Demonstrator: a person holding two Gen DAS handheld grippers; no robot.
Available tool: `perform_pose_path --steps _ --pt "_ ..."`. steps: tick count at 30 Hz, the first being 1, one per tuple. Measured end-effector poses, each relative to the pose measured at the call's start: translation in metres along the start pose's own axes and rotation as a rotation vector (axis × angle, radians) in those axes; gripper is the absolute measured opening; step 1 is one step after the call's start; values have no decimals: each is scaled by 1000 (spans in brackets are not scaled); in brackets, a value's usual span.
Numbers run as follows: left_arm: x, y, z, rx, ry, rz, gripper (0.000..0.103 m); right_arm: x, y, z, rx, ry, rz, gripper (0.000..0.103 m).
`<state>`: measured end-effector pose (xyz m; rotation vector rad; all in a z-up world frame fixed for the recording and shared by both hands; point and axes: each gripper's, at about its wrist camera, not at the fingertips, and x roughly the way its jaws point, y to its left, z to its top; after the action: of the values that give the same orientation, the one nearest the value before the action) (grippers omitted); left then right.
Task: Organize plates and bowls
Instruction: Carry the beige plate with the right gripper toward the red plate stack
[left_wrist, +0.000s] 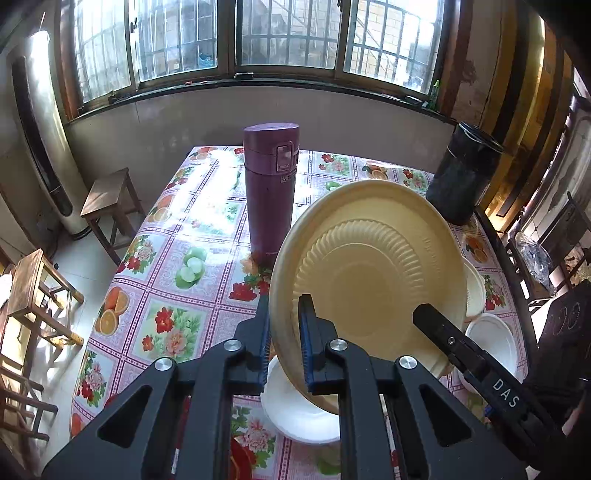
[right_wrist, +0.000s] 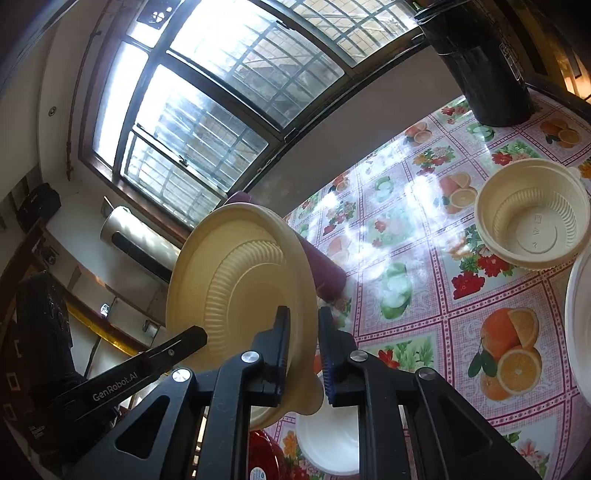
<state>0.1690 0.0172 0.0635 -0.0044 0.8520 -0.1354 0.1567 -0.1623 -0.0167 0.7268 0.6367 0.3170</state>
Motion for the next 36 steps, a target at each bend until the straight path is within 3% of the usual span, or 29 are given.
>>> perform_pose_path --steps 10,20,28,36 --pt "-61 17 -74 59 -126 51 12 -30 21 -86 -76 83 80 15" --pt "-65 59 -122 -31 -77 76 12 -29 46 -141 -163 186 66 16" --pt "-71 77 -143 -77 -67 83 12 -24 63 -162 -204 217 52 16" --pt "-81 89 -144 -106 -101 55 12 -21 76 -162 -230 219 51 16"
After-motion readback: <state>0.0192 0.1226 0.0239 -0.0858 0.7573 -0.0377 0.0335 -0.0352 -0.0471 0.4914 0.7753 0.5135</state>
